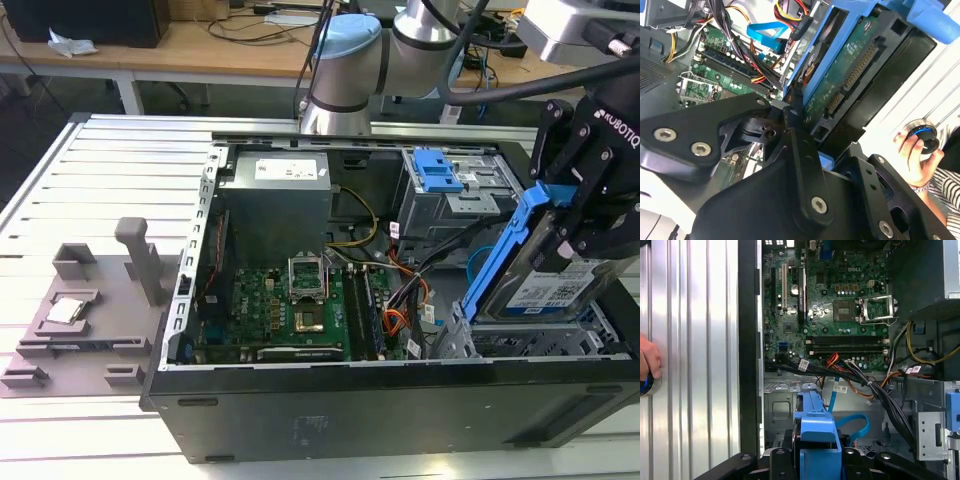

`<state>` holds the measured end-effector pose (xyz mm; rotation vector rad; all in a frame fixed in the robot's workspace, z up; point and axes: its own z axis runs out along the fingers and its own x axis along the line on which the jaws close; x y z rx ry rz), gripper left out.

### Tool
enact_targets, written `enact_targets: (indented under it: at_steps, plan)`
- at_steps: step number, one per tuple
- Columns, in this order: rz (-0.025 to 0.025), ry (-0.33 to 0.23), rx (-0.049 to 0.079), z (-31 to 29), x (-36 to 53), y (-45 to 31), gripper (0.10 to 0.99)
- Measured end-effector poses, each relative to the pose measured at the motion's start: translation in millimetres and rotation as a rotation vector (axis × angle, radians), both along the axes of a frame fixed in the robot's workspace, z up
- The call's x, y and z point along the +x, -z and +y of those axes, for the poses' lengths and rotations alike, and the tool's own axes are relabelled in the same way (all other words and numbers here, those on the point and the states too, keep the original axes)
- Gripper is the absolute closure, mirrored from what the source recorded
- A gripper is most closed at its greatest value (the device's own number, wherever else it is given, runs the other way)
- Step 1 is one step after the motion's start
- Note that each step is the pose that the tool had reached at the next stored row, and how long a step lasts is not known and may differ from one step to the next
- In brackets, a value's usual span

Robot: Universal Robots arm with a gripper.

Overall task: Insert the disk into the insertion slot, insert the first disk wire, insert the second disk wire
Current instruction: 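Insert the disk into the insertion slot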

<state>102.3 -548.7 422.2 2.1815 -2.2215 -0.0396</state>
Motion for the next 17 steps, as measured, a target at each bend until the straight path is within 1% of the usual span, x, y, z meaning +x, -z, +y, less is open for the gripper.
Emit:
enact_targets:
  at_steps: [2, 8, 11, 17]
  plan:
    - [0.0001, 0.0, 0.0, 0.0, 0.0, 4.1, 0.722]
    - [0.0003, 0.0, 0.0, 0.0, 0.0, 11.0, 0.722]
    - [0.0004, 0.0, 0.0, -0.1, 0.0, 16.5, 0.722]
    - [0.0004, 0.0, 0.0, 0.0, 0.0, 25.0, 0.722]
